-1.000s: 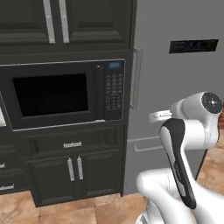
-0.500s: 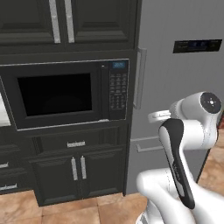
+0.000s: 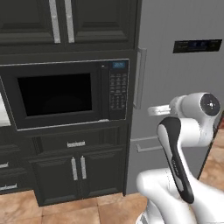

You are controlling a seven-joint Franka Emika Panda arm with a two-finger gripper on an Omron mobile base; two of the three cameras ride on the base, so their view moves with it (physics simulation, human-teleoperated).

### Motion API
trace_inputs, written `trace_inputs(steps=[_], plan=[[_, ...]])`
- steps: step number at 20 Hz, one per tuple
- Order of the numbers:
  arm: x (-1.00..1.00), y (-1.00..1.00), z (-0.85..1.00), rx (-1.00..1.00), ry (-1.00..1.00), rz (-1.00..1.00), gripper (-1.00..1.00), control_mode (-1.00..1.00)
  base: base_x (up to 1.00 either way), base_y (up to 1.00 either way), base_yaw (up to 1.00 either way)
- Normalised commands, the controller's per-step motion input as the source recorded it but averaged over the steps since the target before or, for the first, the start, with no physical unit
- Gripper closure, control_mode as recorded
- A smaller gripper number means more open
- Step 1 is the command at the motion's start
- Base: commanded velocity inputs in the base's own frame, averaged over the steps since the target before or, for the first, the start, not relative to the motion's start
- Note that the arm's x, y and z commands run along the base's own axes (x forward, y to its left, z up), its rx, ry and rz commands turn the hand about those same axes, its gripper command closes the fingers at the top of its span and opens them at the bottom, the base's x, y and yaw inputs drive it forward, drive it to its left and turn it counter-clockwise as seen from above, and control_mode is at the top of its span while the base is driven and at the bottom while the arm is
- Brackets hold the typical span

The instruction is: Retrieve the orange and apple from the fridge and place them into the bowl on the dining table.

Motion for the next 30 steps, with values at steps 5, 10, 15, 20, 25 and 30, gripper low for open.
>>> trace_inputs(steps=[5,10,15,20,25,30], plan=[[0.47,-0.35,0.20,0.05,-0.06,0.00,-1.00,-1.00,0.00,0.00,0.00],[0.42,-0.13,0.20,0.04,0.00,0.00,-1.00,-1.00,0.00,0.00,0.00],[0.34,0.00,0.17,0.00,0.00,0.00,-1.00,-1.00,0.00,0.00,0.00],[0.33,0.00,0.12,0.00,0.00,0.00,-1.00,-1.00,0.00,0.00,0.00],[0.25,0.00,0.09,0.00,0.00,0.00,-1.00,-1.00,0.00,0.00,0.00],[0.16,0.00,0.01,0.00,0.00,0.00,-1.00,-1.00,0.00,0.00,0.00]])
